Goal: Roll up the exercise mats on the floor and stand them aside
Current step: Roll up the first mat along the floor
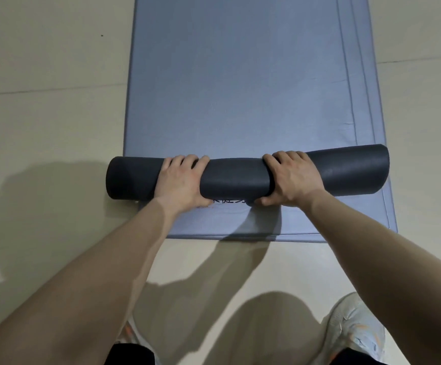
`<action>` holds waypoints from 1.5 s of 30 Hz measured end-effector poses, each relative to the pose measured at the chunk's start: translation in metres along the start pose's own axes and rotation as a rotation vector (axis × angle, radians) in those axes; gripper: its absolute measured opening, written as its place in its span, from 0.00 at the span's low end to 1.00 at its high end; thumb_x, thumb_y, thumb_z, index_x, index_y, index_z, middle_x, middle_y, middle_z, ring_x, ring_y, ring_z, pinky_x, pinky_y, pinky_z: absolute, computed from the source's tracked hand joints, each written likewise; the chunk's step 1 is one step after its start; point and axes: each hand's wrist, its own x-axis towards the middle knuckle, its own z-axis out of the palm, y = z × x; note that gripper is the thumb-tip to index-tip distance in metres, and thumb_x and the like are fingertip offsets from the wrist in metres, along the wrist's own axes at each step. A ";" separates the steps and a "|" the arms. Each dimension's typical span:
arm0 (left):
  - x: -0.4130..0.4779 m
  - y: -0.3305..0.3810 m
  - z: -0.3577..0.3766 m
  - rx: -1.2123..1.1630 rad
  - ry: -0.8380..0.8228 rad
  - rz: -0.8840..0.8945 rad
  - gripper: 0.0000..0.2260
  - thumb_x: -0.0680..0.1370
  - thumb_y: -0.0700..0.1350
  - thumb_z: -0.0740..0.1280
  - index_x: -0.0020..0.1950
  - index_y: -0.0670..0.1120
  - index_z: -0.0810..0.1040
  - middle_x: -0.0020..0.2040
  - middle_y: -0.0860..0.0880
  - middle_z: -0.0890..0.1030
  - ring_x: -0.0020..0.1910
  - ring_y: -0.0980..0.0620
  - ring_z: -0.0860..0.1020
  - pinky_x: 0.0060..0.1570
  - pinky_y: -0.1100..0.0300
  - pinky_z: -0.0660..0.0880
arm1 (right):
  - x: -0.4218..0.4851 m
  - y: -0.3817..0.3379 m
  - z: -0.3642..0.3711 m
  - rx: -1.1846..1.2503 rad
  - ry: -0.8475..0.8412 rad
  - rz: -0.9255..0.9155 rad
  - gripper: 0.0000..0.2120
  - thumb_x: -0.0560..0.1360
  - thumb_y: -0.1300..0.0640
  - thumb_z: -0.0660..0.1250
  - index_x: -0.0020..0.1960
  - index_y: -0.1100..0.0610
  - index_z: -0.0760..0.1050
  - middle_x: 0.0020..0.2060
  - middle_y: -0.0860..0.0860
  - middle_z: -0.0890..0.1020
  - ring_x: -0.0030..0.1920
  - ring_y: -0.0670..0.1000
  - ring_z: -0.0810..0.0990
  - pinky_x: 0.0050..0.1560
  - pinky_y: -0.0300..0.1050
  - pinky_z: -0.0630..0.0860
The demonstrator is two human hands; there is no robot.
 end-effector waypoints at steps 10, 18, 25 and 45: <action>-0.028 0.001 -0.042 -0.171 -0.515 -0.007 0.42 0.61 0.69 0.78 0.72 0.60 0.70 0.58 0.54 0.81 0.53 0.49 0.77 0.55 0.51 0.76 | -0.073 -0.025 -0.005 0.074 -0.097 0.022 0.54 0.57 0.24 0.71 0.75 0.51 0.65 0.64 0.52 0.76 0.64 0.59 0.76 0.72 0.61 0.65; -0.054 0.010 -0.045 -0.101 -0.176 -0.186 0.38 0.72 0.72 0.67 0.78 0.60 0.64 0.77 0.50 0.69 0.77 0.42 0.63 0.76 0.37 0.54 | -0.037 -0.012 -0.036 0.063 -0.327 0.058 0.45 0.61 0.39 0.77 0.73 0.40 0.61 0.59 0.50 0.76 0.57 0.58 0.78 0.61 0.56 0.74; -0.018 -0.002 -0.025 -0.236 -0.007 -0.208 0.23 0.84 0.63 0.53 0.79 0.61 0.64 0.79 0.54 0.67 0.81 0.45 0.56 0.76 0.38 0.46 | -0.014 -0.001 -0.044 0.023 -0.174 0.075 0.54 0.61 0.33 0.78 0.79 0.45 0.58 0.69 0.53 0.74 0.66 0.60 0.74 0.72 0.60 0.66; 0.002 -0.009 -0.038 0.081 -0.212 0.097 0.47 0.60 0.66 0.75 0.75 0.56 0.61 0.64 0.50 0.76 0.59 0.43 0.76 0.62 0.48 0.72 | 0.009 0.003 -0.051 0.023 -0.394 0.021 0.54 0.53 0.28 0.76 0.74 0.43 0.60 0.61 0.50 0.78 0.59 0.56 0.78 0.64 0.55 0.74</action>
